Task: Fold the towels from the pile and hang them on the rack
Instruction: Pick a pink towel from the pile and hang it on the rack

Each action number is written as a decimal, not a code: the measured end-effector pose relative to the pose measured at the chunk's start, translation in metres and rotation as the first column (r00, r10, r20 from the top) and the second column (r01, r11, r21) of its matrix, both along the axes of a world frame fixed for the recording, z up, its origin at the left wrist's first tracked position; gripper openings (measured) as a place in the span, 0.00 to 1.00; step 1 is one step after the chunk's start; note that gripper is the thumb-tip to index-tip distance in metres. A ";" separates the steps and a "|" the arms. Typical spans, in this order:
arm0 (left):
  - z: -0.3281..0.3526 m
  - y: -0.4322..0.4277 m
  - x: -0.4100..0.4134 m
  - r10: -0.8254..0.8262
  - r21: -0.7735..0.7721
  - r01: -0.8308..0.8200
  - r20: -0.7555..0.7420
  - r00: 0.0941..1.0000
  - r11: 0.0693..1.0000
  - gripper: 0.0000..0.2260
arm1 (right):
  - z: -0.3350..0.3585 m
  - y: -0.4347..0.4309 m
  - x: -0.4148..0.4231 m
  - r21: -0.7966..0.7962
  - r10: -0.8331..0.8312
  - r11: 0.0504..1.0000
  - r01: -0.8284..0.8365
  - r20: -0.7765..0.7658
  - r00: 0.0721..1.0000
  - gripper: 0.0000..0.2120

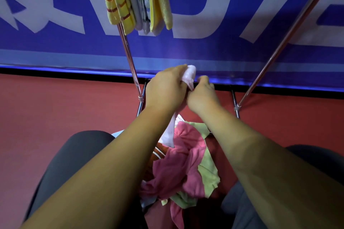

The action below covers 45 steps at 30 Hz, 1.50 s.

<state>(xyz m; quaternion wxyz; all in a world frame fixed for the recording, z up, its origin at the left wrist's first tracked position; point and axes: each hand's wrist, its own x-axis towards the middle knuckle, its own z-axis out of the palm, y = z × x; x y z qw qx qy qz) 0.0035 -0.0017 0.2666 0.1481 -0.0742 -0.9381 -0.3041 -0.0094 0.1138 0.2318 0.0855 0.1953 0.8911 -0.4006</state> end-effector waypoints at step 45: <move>0.284 -0.027 0.004 0.027 -0.095 -0.052 -0.255 0.967 0.994 0.08 | 0.322 0.012 0.003 0.489 0.275 0.871 0.039 -0.552 0.787 0.09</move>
